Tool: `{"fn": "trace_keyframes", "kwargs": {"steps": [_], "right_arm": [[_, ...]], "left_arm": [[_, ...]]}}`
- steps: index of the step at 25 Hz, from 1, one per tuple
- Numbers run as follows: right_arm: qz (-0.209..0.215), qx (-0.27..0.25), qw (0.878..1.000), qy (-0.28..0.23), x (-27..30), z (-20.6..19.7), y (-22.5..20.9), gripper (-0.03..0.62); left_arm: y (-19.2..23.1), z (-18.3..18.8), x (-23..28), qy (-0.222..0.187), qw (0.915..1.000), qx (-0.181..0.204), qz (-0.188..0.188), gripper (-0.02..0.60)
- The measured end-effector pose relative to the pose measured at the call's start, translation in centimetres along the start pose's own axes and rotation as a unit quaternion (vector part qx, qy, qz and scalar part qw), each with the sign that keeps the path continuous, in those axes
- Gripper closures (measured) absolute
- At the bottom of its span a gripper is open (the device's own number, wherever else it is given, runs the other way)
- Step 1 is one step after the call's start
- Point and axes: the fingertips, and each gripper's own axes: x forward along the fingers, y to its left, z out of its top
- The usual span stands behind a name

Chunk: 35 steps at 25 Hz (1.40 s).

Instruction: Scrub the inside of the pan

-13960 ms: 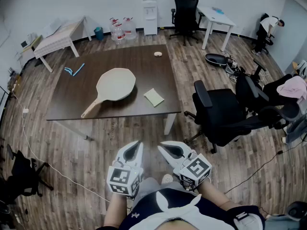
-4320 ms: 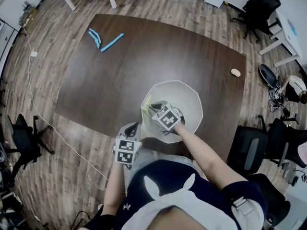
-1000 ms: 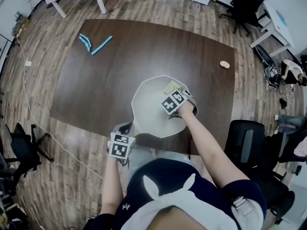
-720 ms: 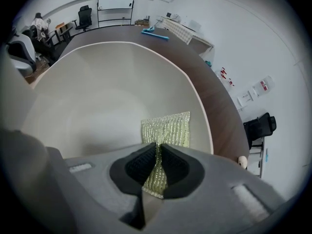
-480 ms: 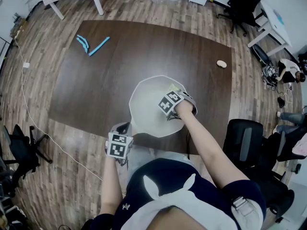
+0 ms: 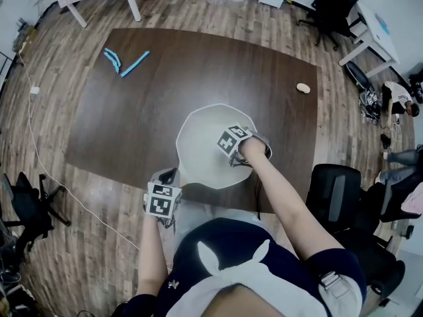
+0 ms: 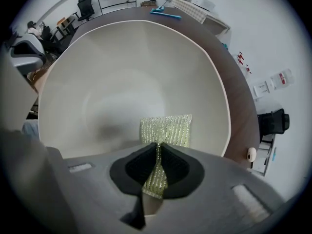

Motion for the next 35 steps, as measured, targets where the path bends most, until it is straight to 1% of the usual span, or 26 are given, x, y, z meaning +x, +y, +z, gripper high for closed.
{"fn": "trace_keyframes", "kwargs": {"steps": [9,19,23,25,28,30,32,35], "right_arm": [[0.05,0.009,0.998,0.027,-0.1,-1.7,2.2,0.562],[0.076,0.013,0.996,0.042,-0.1,-3.0,4.2,0.562],[0.088,0.017,0.995,0.04,-0.2,-3.7,4.8,0.562],[0.105,0.021,0.994,0.038,-0.1,-3.7,5.4,0.562],[0.138,0.036,0.989,0.038,-0.2,-3.8,6.5,0.562],[0.151,0.041,0.987,0.039,-0.4,-4.0,7.1,0.562],[0.173,0.056,0.982,0.05,-1.2,-4.5,8.2,0.562],[0.205,0.07,0.975,0.044,-1.5,-4.7,9.5,0.562]], "left_arm": [[-0.2,-0.3,-0.2,0.0,1.0,0.003,-0.003,0.578],[-0.4,-0.2,-0.4,0.001,0.9999,0.013,-0.006,0.578],[-0.8,-0.3,-0.4,0.001,0.9998,0.015,-0.009,0.578],[-0.6,-0.5,-0.3,0.001,0.9999,0.013,-0.011,0.578],[-0.6,-0.3,-0.6,0.004,0.9997,0.02,-0.014,0.578],[-0.7,-0.1,-0.5,0.004,0.9997,0.02,-0.014,0.578],[-0.7,-0.3,-0.4,0.002,0.9998,0.017,-0.013,0.578],[-0.8,-0.7,-0.4,0.001,0.9998,0.017,-0.013,0.578]]}}
